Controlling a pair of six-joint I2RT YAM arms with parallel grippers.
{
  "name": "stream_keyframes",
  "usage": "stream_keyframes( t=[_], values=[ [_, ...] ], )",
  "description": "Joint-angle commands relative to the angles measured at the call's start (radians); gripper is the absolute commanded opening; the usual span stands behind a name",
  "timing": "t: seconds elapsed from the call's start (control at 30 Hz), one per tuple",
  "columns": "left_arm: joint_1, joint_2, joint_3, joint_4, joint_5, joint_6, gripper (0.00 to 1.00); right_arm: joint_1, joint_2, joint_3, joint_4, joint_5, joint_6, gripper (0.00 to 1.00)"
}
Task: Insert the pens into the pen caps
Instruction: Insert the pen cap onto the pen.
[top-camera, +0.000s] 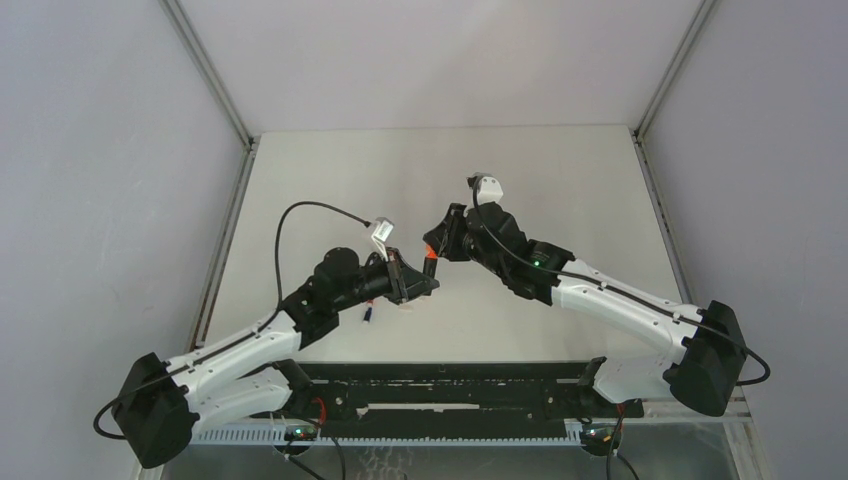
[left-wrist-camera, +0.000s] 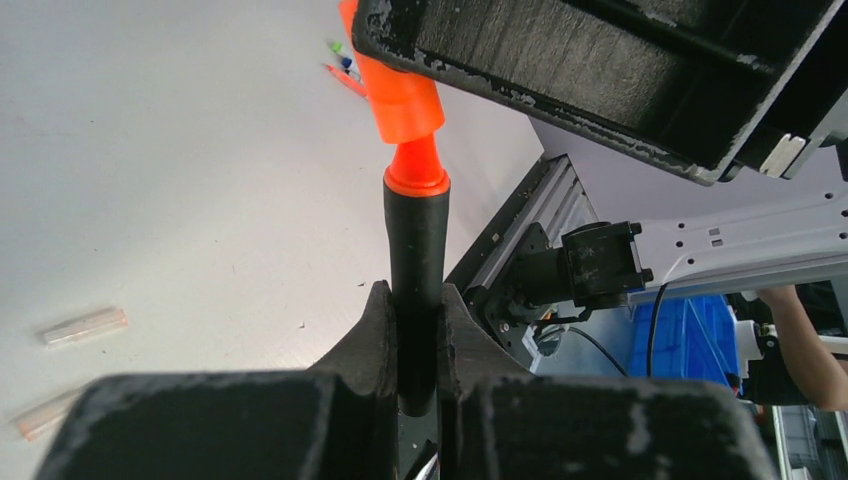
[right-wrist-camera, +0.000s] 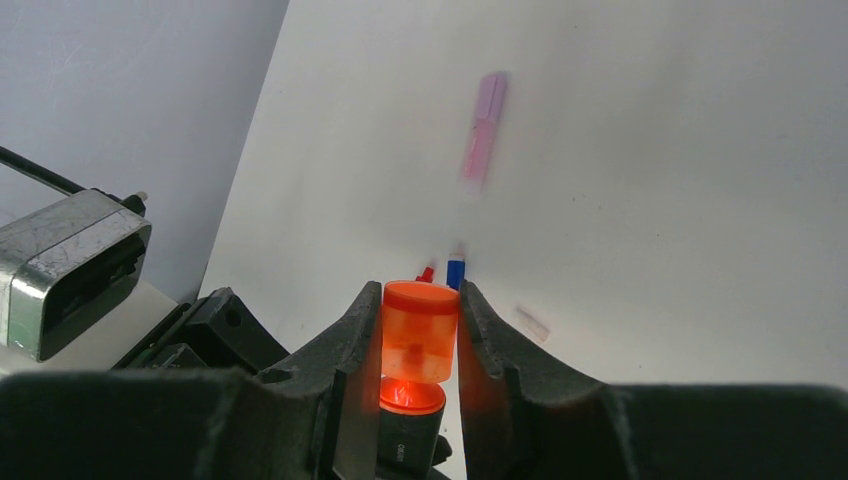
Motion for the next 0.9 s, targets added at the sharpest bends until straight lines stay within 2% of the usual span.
stream_keyframes(
  t=[0.0,0.87],
  values=[
    [-0.008,-0.034,0.031,0.039,-0.030,-0.014,0.00,0.016,-0.029,0.034,0.024,-0.002,-0.001,0.00],
    [-0.008,-0.038,0.026,0.047,-0.057,-0.032,0.00,0.038,-0.052,0.034,0.025,-0.001,-0.015,0.00]
  ],
)
